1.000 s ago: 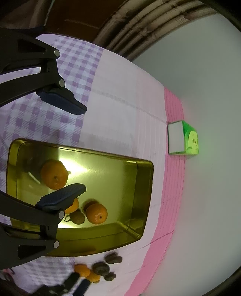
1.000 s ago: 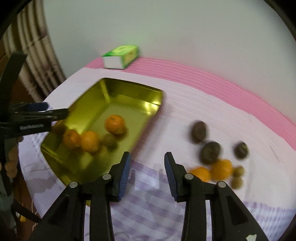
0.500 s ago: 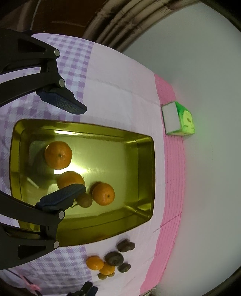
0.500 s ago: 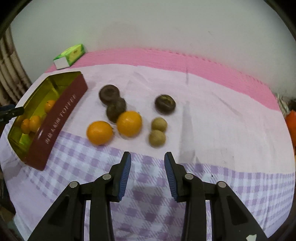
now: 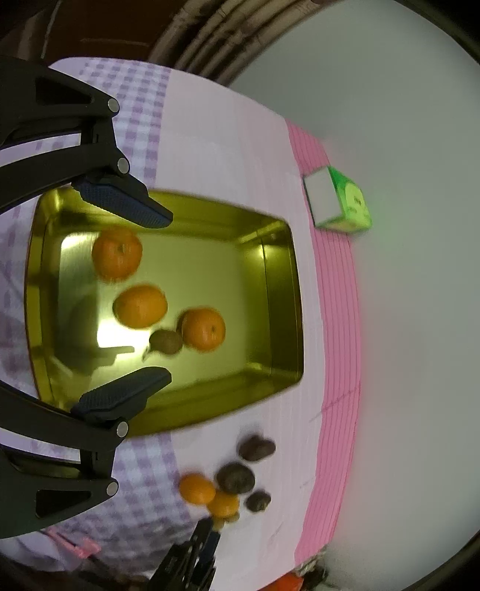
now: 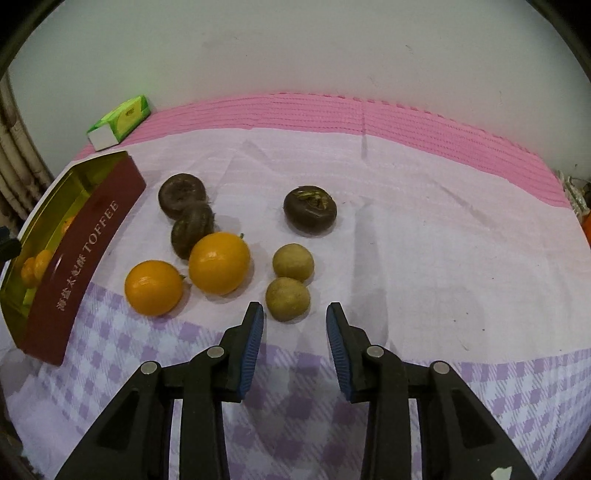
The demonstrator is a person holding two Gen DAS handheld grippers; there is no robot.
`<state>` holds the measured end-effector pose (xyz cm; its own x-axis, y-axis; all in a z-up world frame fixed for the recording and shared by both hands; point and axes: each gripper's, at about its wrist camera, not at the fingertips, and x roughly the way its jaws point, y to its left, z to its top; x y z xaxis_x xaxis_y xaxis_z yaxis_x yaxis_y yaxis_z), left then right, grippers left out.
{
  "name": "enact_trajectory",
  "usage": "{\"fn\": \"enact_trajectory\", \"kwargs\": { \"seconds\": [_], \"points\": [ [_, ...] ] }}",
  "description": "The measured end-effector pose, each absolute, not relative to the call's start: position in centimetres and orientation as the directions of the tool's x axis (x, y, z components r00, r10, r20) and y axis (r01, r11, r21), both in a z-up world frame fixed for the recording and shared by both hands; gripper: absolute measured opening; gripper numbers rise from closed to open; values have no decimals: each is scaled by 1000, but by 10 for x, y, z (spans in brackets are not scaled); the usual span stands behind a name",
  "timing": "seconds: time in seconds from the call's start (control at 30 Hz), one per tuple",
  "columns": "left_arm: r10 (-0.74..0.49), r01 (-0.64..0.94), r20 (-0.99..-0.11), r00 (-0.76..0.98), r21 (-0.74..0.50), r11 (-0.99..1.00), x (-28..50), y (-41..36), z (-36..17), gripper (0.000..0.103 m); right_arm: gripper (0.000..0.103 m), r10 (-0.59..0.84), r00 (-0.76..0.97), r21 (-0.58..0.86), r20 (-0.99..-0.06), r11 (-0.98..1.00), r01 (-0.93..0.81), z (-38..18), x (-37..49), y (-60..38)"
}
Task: Organize fruits
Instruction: 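Move both open grippers back over the remaining fruit, then grasp two small green fruits with the right gripper while the left gripper approaches an orange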
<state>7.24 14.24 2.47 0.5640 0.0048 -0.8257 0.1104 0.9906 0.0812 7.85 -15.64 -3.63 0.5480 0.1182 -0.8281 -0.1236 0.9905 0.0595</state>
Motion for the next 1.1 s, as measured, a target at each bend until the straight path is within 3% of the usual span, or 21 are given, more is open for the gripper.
{"fn": "enact_trajectory", "kwargs": {
  "seconds": [0.4,0.57,1.1],
  "points": [
    [-89,217,-837,540,36,975,73,80,24,78,31,134,564,58,-815,987,-149,-39,92,-153],
    [-117,255,-846,521,24,967,75,56,18,78,24,134,565,52,-814,986,-160,-39,95,-151],
    [-204,335,-882,425,-56,940,83,-2,-12,78,24,113,510,45,-853,989,-143,-38,59,-181]
  ]
}}
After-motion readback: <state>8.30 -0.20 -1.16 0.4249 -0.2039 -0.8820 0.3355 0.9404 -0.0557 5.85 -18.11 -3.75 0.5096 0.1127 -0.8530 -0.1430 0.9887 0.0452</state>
